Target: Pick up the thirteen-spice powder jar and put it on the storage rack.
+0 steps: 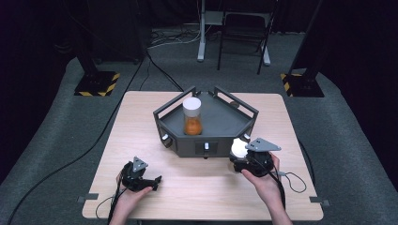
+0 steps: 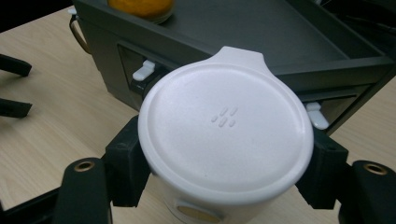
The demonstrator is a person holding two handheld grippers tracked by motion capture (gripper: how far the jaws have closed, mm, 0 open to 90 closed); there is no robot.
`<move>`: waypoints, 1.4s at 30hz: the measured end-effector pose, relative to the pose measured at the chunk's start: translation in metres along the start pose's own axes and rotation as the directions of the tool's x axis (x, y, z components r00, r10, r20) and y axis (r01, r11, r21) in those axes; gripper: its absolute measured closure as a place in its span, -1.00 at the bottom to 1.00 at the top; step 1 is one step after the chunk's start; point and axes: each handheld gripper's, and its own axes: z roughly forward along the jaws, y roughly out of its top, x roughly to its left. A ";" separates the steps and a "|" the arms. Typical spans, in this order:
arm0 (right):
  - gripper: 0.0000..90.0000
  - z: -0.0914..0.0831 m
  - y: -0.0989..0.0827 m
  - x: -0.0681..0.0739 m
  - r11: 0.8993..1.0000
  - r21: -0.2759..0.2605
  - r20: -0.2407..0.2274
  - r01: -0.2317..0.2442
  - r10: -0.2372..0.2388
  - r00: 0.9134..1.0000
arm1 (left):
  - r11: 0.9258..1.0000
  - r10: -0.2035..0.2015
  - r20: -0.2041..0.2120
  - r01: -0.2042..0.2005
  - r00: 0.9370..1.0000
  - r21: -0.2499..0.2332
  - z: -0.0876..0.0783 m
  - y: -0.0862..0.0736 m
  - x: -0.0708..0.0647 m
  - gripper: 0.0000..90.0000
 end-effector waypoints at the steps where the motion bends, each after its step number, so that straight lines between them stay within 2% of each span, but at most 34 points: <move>1: -0.34 -0.002 0.002 -0.001 1.000 -0.002 0.004 0.001 -0.001 1.000 | 1.000 0.000 0.000 0.000 1.000 0.000 0.000 0.000 0.000 -0.92; 16: -0.34 -0.021 0.028 -0.008 0.999 -0.036 0.040 0.015 -0.014 0.999 | 1.000 0.000 0.000 0.000 1.000 0.000 0.000 0.000 0.000 -0.92; 26: -0.34 -0.033 0.052 -0.011 0.996 -0.079 0.051 0.034 -0.030 0.998 | 1.000 0.000 0.000 0.000 1.000 0.000 0.000 0.000 0.000 -0.92; 34: -0.34 -0.030 0.067 -0.013 0.994 -0.102 0.048 0.036 -0.032 0.998 | 1.000 0.001 0.001 -0.001 1.000 0.000 0.000 0.000 0.000 -0.92; 42: -0.34 -0.016 0.084 -0.009 0.993 -0.104 0.053 0.054 -0.048 0.997 | 1.000 0.003 0.002 -0.003 1.000 0.000 0.000 0.000 0.000 -0.92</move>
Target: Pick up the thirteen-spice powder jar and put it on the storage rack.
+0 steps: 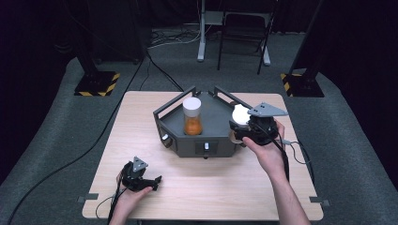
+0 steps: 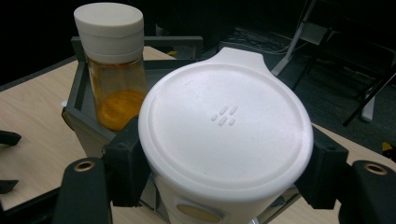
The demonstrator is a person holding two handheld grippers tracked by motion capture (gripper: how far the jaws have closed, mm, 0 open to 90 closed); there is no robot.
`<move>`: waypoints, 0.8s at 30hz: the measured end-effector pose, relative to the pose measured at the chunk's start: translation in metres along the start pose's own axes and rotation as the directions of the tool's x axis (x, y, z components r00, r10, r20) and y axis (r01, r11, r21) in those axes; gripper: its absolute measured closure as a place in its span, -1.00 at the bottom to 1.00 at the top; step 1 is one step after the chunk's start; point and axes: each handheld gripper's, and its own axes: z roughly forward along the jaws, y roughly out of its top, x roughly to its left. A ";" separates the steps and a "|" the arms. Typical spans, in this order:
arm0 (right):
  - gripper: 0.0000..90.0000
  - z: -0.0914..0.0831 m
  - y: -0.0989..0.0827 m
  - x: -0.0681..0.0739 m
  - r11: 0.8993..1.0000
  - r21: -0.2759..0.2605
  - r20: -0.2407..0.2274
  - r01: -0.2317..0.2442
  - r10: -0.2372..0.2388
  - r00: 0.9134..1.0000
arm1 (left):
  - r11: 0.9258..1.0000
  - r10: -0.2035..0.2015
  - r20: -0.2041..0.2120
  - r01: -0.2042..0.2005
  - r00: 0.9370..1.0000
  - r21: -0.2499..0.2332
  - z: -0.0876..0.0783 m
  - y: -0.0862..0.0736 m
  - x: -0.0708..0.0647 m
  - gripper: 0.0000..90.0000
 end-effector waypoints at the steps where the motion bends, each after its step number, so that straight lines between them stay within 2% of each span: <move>1: -0.34 0.003 0.002 0.000 1.000 0.002 0.000 0.002 -0.002 1.000 | 1.000 0.000 0.000 0.000 1.000 0.000 0.000 0.000 0.000 -0.92; 9: -0.34 0.023 0.017 0.002 1.000 0.008 0.000 0.013 -0.013 1.000 | 1.000 0.002 0.001 -0.002 1.000 0.000 0.000 0.000 0.000 -0.92; 17: -0.34 0.044 0.024 -0.001 1.000 0.023 -0.010 -0.017 0.017 1.000 | 1.000 0.002 0.002 -0.002 1.000 0.000 0.000 0.000 0.000 -0.92; 24: -0.34 0.057 0.026 -0.002 0.998 0.055 0.000 -0.032 0.032 0.999 | 1.000 0.002 0.002 -0.002 1.000 0.000 0.000 0.000 0.000 -0.92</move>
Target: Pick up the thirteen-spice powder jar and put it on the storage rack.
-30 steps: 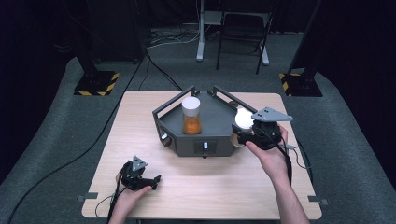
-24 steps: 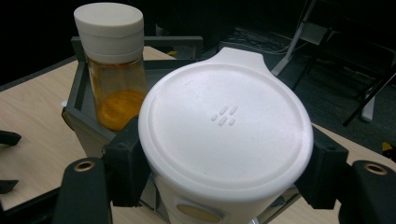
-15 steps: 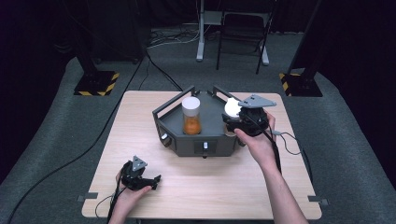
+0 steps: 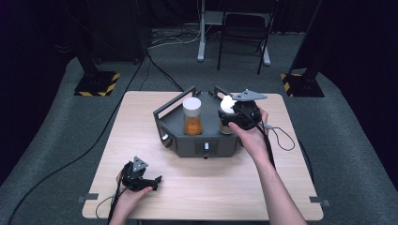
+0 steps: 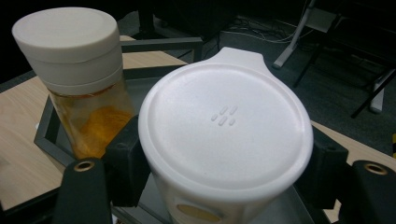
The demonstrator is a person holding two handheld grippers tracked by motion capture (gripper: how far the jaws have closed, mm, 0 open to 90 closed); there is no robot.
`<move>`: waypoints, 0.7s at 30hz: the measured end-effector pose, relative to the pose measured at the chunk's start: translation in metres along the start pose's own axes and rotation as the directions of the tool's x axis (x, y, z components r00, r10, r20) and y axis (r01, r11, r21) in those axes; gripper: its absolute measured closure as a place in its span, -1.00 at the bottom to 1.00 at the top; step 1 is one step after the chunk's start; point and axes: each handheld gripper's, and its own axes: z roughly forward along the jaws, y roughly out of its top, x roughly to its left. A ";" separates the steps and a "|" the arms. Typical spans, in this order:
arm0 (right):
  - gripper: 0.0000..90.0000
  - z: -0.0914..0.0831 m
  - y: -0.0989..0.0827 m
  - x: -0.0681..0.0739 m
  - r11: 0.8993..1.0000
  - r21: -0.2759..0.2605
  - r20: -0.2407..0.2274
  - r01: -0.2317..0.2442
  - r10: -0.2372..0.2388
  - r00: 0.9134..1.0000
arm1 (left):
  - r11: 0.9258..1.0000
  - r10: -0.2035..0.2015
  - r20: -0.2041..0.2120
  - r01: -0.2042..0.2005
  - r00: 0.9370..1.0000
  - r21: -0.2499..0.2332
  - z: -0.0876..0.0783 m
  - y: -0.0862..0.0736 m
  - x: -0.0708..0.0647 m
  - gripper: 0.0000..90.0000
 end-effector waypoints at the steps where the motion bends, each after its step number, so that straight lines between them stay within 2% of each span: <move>1: -0.34 0.001 0.000 -0.001 1.000 0.002 0.000 -0.004 0.004 1.000 | 1.000 0.000 0.000 0.000 1.000 0.000 0.000 0.000 0.000 -0.92; 13: -0.34 0.015 0.004 -0.011 0.998 0.041 -0.018 -0.047 0.048 0.999 | 1.000 0.000 0.000 0.000 1.000 0.000 0.000 0.000 0.000 -0.92; 21: -0.34 0.020 0.006 -0.014 0.997 0.058 -0.024 -0.058 0.060 0.998 | 1.000 0.000 0.000 0.000 1.000 0.000 0.000 0.000 0.000 -0.92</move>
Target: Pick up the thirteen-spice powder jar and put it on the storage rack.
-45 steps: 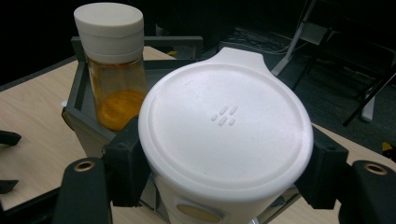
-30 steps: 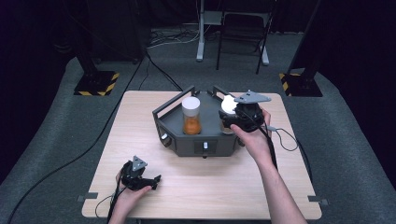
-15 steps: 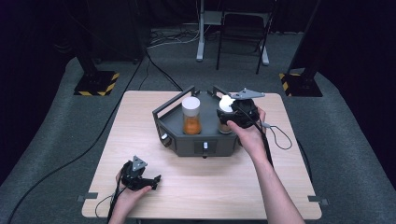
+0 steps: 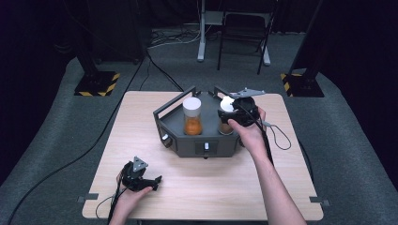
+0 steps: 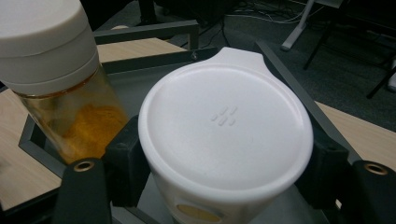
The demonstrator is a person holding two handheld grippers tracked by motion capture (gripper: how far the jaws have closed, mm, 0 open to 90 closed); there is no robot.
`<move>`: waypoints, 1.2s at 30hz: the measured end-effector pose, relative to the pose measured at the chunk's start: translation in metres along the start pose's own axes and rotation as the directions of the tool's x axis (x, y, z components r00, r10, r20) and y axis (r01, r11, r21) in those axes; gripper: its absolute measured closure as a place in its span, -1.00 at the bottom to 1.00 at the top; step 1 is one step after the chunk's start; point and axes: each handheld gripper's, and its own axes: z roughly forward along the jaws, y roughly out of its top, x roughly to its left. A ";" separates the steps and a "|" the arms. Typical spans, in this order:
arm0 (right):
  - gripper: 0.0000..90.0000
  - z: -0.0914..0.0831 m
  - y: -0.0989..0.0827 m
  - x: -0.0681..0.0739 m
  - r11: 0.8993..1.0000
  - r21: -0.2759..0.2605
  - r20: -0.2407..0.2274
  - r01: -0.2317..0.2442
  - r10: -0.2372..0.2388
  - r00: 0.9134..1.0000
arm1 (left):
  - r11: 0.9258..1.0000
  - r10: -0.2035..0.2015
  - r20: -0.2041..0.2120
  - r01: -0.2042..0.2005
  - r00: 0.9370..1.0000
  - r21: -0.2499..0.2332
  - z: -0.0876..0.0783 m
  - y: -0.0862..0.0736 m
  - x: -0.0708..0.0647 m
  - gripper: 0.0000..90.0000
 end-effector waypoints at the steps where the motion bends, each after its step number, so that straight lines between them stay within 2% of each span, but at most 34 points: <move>1: -0.34 0.000 0.000 -0.001 1.000 0.001 -0.002 -0.001 0.001 1.000 | 1.000 0.000 0.000 0.000 1.000 0.000 0.000 0.000 0.000 -0.92; 9: -0.35 0.002 0.004 -0.005 1.000 0.014 -0.016 -0.007 0.007 1.000 | 1.000 0.000 0.000 0.000 1.000 0.000 0.000 0.000 0.000 -0.92; 11: -0.38 0.000 0.003 -0.006 1.000 0.001 -0.020 -0.014 0.014 1.000 | 1.000 0.000 0.000 0.000 1.000 0.000 0.000 0.000 0.000 -0.92; 20: -0.68 -0.012 0.000 -0.010 1.000 -0.008 -0.031 -0.029 0.029 0.999 | 1.000 0.000 0.000 0.000 1.000 0.000 0.000 0.000 0.000 -0.92; 24: -0.80 -0.017 -0.005 -0.010 1.000 -0.011 -0.023 -0.021 0.021 1.000 | 1.000 0.000 0.000 0.000 1.000 0.000 0.000 0.000 0.000 -0.92; 36: -0.82 -0.035 -0.029 -0.016 1.000 -0.024 -0.006 -0.011 0.011 1.000 | 1.000 0.000 0.000 0.000 1.000 0.000 0.000 0.000 0.000 -0.92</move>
